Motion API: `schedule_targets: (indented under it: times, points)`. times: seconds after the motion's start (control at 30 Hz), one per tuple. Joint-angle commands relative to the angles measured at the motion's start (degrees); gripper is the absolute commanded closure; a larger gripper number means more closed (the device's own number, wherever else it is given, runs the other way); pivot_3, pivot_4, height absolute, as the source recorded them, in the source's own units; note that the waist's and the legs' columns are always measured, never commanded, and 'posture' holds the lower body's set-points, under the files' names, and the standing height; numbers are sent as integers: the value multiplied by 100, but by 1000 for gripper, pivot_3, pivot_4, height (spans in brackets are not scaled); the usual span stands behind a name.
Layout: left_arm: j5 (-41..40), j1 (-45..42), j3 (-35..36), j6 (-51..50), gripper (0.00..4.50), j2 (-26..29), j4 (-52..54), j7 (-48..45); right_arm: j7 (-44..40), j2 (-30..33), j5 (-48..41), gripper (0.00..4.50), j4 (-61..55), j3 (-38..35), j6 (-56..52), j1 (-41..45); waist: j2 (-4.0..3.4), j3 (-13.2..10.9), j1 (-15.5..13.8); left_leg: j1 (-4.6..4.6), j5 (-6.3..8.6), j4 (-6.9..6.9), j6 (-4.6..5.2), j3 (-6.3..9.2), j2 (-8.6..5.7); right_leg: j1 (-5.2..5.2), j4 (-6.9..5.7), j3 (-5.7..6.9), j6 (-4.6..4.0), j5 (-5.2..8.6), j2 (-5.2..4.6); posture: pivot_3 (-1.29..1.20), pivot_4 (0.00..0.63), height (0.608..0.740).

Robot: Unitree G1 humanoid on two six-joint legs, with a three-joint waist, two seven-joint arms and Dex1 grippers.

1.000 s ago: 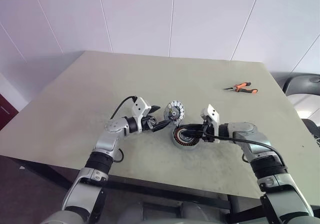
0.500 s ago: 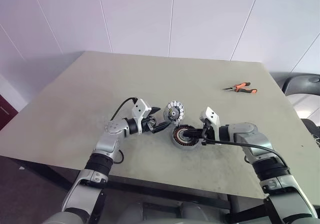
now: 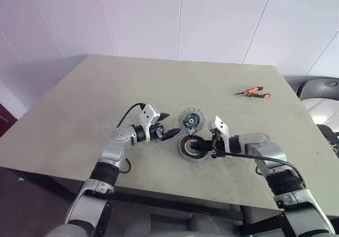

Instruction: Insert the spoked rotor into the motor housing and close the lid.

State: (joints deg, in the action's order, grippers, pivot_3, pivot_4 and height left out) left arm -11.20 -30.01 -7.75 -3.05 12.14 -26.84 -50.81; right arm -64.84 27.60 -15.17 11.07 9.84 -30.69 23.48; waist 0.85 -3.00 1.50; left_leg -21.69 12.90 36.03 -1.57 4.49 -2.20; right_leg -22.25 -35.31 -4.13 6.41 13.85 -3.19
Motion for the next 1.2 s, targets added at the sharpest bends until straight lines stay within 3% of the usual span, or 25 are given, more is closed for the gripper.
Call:
schedule_targets:
  times: [0.03, 0.17, 0.47, 0.6, 0.77, 1.0, 1.2]
  points:
    - [-1, -91, 34, 57, 112, 15, 152, -17, 39, -49, -190, 4473, -129, -140, 19, 153, -2, -1, -34, -1, 0, 2, 0, 0, 0, 0, 0, 0, 0, 0, 0, 0, 0, 740]
    - [2, -92, 27, 64, 112, 11, 148, -8, -41, 48, -107, 4473, -64, 11, 55, 79, -2, -1, -79, -15, 0, 6, 0, 0, -5, -2, 10, 0, 0, -1, -7, 0, 0, 740]
    - [0, -60, 35, 54, 112, 27, 187, 11, -693, 34, -197, 4473, 2051, -468, 1628, 471, -1, -1, -57, -9, 0, 11, 0, -1, -8, 7, 11, 1, -1, -2, -9, 0, 0, 740]
    - [-180, -66, 255, -30, 112, -26, 244, 179, -1080, 44, -437, 4473, 2443, -743, 1980, 669, -1, -1, -60, 0, 0, 11, 0, -2, -9, 19, 12, 0, -1, -1, -10, 0, 0, 740]
    - [-401, -176, 398, -278, 112, 1, 227, 62, -1660, 213, -800, 4473, 2384, -1064, 1767, 829, -3, -2, -36, -1, 0, 6, 0, -2, -8, 9, 7, -1, -1, -2, -8, 0, 0, 740]
    - [-837, -257, 731, -739, 112, -24, 413, 109, -1864, 397, -1017, 4473, 2421, -1412, 1631, 1040, -3, -2, -39, -1, 0, 6, 0, -1, -7, 8, 5, -1, -1, -2, -8, 0, 0, 740]
    - [-1564, -450, 1385, -1813, 112, -117, 167, 447, -1973, 587, -989, 4473, 2859, -1677, 1775, 1324, -3, -3, -41, -5, 0, 9, 0, -2, -8, 7, 6, -1, 0, -1, -8, 0, 0, 740]
